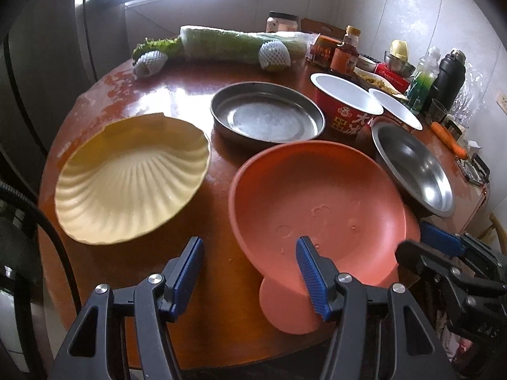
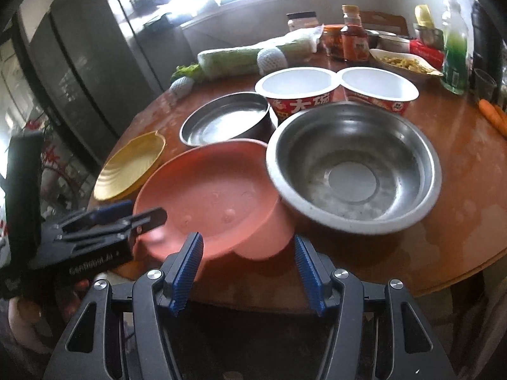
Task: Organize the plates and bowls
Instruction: 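Close the left gripper on the rim of the coral-orange plate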
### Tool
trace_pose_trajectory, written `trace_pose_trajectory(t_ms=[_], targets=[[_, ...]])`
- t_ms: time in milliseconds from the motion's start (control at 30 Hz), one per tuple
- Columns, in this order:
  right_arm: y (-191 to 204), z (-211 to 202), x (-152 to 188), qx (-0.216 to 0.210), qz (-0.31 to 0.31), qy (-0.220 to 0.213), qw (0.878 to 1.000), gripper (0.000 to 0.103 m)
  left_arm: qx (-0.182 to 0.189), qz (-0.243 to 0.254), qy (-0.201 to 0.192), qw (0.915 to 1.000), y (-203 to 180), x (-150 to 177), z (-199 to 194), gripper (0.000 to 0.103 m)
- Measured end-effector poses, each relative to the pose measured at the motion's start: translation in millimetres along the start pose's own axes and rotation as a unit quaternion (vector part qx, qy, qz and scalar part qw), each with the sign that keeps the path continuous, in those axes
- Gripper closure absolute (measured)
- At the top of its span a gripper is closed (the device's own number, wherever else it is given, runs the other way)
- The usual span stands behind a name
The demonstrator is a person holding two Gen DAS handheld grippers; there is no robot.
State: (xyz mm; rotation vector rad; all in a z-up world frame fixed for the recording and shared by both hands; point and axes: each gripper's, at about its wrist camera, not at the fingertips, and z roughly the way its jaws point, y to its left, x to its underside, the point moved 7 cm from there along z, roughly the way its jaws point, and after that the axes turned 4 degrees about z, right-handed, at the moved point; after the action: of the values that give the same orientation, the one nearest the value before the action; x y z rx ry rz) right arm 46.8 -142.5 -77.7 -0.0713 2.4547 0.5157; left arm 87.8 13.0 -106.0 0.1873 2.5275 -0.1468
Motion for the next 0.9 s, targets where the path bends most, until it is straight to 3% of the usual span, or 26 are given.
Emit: trace_pose_trajectory(t_ms=[133,267,367,500,667,900], targets=[[1.5,7.5,-5.4,0.007,-0.004,-0.014,1.0,0.042,0.001,0.0,-0.002,1.0,-2.1,-0.9,1.7,0.043],[6.5,13.5,-9.3,0.016,-0.03,-0.028,0.999,0.058,-0.003,0.007,-0.006,1.0,-5.2,0.0,1.0,0.043],[12.6,14.5,-9.3,0.019,-0.054,-0.034,0.998,0.059,-0.013,0.009,-0.008,0.9998,-4.3,0.3,1.0,0.044],[14.7,13.2,-7.6,0.019,-0.063,-0.032,0.997,0.06,-0.008,-0.008,-0.01,0.9999,3.9,2.7,-3.7,0.056],[20.7,7.9,-6.0,0.003,-0.062,-0.029,0.998,0.06,-0.008,-0.019,-0.014,0.9997,11.1,4.2,-13.2,0.056],[36.1,-5.6,-10.3,-0.014,-0.067,-0.044,0.997,0.06,-0.014,-0.021,-0.049,0.9985,20.9,-4.5,-45.9,0.056]])
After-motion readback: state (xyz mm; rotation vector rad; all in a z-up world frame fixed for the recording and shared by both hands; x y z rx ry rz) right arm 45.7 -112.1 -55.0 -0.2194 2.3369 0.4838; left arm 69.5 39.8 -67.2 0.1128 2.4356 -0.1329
